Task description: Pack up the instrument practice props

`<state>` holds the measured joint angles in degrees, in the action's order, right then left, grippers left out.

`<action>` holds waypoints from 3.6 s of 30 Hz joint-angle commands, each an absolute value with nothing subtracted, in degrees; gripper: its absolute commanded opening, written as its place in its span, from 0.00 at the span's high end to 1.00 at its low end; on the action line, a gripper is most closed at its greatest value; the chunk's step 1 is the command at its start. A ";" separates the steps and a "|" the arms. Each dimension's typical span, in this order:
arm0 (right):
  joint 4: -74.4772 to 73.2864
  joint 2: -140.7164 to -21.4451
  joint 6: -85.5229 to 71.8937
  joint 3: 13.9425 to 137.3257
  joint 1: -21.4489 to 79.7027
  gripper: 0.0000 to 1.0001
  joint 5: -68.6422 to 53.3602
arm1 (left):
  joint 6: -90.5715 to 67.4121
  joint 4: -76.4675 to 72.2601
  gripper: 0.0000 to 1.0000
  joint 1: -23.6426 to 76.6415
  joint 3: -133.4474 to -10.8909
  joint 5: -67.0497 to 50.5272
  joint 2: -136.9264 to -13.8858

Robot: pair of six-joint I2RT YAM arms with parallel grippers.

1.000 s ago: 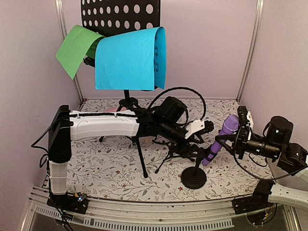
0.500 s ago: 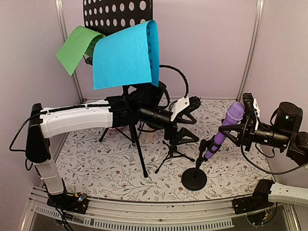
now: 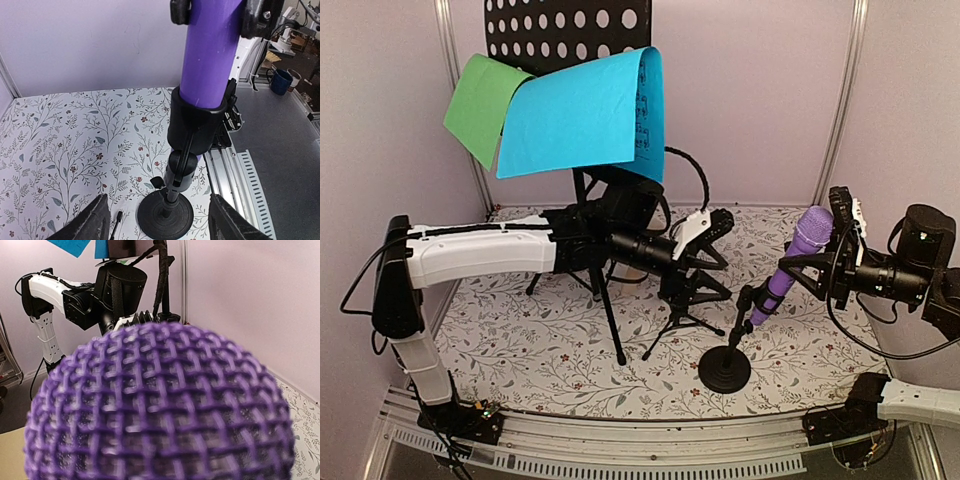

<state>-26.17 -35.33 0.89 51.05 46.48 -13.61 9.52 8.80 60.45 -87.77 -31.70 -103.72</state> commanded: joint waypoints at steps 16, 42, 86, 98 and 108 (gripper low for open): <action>-29.57 -34.81 4.69 51.84 46.60 0.90 -19.32 | 6.45 2.38 0.37 63.54 -90.89 -35.99 -112.15; -26.36 -34.47 7.41 48.91 46.62 0.91 -14.68 | 7.38 5.44 1.00 65.04 -98.23 -38.73 -118.70; -34.69 -28.14 -10.18 61.36 46.65 1.00 13.31 | 5.28 0.13 1.00 66.20 -86.00 -15.67 -115.59; -31.06 -30.04 -8.35 68.75 46.67 1.00 13.69 | 8.39 5.20 1.00 67.65 -85.39 -14.61 -119.46; -27.40 -35.24 -7.81 75.47 46.67 1.00 -0.29 | 9.26 8.72 1.00 67.84 -85.15 -13.07 -122.19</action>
<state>-40.27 -35.68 -7.51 69.80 47.07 3.66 7.11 -7.84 69.19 -90.08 -16.67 -116.25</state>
